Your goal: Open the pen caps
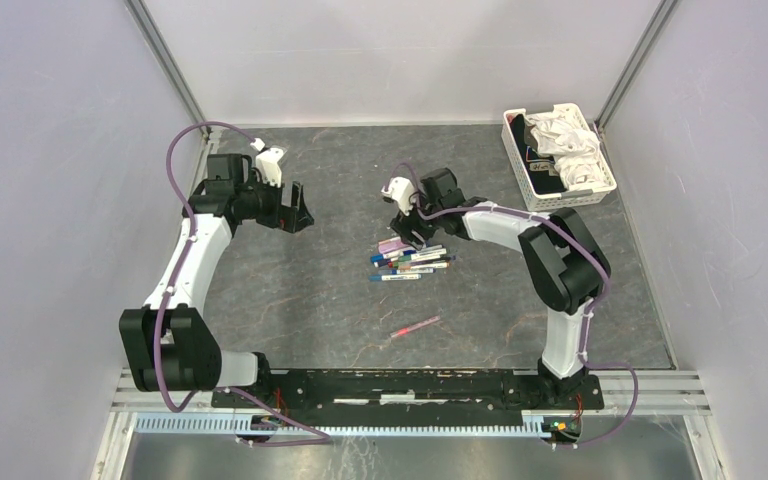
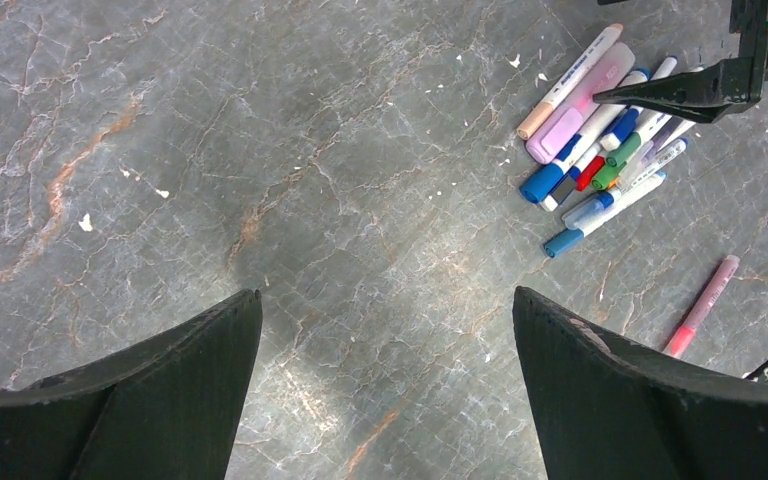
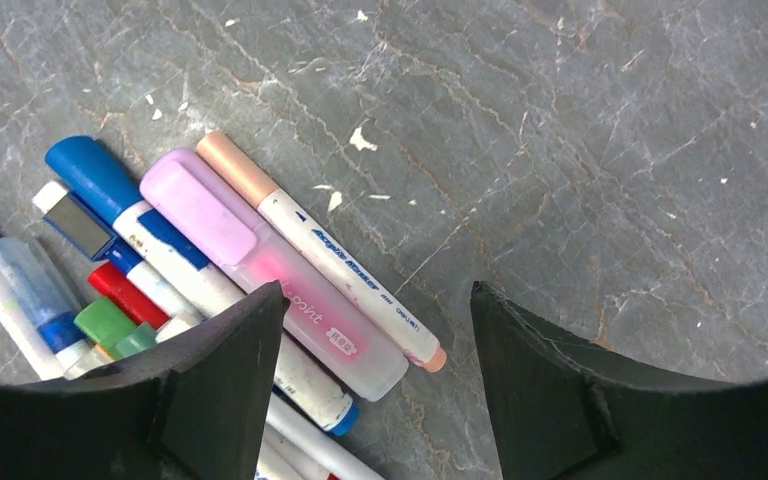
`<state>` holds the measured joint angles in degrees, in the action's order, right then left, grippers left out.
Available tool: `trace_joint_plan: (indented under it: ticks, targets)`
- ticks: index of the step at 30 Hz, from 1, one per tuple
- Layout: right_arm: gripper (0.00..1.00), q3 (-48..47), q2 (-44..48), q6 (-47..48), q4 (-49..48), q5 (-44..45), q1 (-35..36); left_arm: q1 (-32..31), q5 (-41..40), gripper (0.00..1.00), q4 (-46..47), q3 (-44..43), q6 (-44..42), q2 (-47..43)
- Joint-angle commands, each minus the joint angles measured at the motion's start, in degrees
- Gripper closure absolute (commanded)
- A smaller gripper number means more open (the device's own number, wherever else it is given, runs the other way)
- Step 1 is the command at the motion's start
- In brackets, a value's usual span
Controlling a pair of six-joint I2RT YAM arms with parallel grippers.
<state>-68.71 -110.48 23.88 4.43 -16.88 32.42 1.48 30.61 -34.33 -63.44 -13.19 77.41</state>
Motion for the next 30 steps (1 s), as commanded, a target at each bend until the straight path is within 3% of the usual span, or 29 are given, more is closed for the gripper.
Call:
trace_joint_plan:
  ticks: [1, 8, 17, 24, 30]
  targets:
    - [0.27, -4.0, -3.4, 1.4, 0.9, 0.8, 0.1, 0.0, 1.7, 0.0, -0.7, -2.6, -2.8, -1.6]
    - [0.33, -8.8, -7.6, 1.0, 1.9, 3.0, 0.1, 0.0, 1.7, 0.0, -1.7, -3.8, -3.0, -1.3]
    - [0.38, -7.0, -5.4, -0.8, 0.5, 4.8, -0.5, 0.0, 3.0, 0.0, -1.8, -4.2, -2.6, -2.2]
    - [0.11, -5.3, -1.6, 0.2, -0.6, 0.0, -0.6, 0.0, 5.1, 0.0, -3.0, -3.6, -4.4, -3.0]
    - [0.09, -6.5, -4.3, 2.2, 0.8, -1.5, -0.6, 0.0, 7.7, 0.0, -5.0, -2.1, -7.3, -4.5]
